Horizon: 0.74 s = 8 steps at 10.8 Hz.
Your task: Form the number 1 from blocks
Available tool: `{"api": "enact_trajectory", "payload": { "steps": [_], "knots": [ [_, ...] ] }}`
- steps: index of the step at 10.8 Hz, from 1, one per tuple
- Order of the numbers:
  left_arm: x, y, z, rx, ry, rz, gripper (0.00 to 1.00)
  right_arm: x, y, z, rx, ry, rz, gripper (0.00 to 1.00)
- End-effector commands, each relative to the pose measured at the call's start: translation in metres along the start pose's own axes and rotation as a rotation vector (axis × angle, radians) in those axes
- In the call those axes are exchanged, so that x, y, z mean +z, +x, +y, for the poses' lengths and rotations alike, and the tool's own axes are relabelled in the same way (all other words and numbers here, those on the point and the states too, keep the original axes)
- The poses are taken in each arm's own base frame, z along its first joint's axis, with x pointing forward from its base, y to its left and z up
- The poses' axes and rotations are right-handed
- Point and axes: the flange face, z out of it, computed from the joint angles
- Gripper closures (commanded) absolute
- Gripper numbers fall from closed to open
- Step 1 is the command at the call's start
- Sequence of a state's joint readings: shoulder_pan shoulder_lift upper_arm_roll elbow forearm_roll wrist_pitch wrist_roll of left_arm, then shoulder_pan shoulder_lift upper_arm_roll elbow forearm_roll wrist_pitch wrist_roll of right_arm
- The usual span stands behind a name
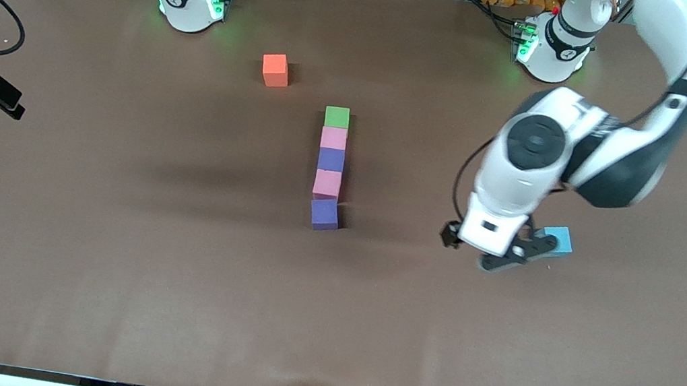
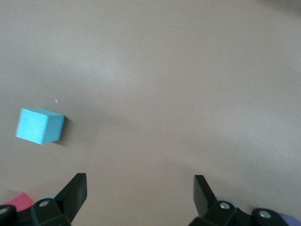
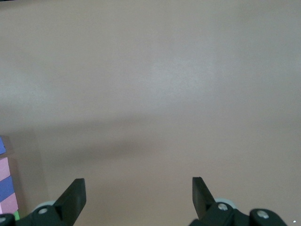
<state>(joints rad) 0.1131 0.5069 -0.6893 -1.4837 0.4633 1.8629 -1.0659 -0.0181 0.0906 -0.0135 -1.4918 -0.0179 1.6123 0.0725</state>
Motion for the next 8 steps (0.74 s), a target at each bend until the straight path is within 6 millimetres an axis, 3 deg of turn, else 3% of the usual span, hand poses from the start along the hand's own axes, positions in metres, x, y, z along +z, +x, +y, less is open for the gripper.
{"api": "enact_trajectory", "payload": {
  "steps": [1,2,4,5,8],
  "knots": [
    [-0.010,0.016,-0.027,0.016,0.009,-0.023,0.00,-0.002,-0.004,0.003,-0.005,-0.011,-0.002,0.00],
    [-0.014,0.023,-0.044,0.042,0.031,-0.057,0.00,-0.002,-0.004,0.003,-0.005,-0.012,-0.001,0.00],
    [-0.030,0.050,-0.103,0.094,0.030,-0.152,0.00,-0.002,-0.004,0.003,-0.002,-0.012,-0.001,0.00],
    [-0.036,0.056,-0.123,0.099,0.006,-0.178,0.00,-0.001,-0.005,0.003,0.000,-0.013,-0.012,0.00],
    [-0.036,0.052,-0.156,0.138,0.021,-0.202,0.00,-0.001,-0.006,0.003,0.002,-0.012,-0.020,0.00]
  ]
}}
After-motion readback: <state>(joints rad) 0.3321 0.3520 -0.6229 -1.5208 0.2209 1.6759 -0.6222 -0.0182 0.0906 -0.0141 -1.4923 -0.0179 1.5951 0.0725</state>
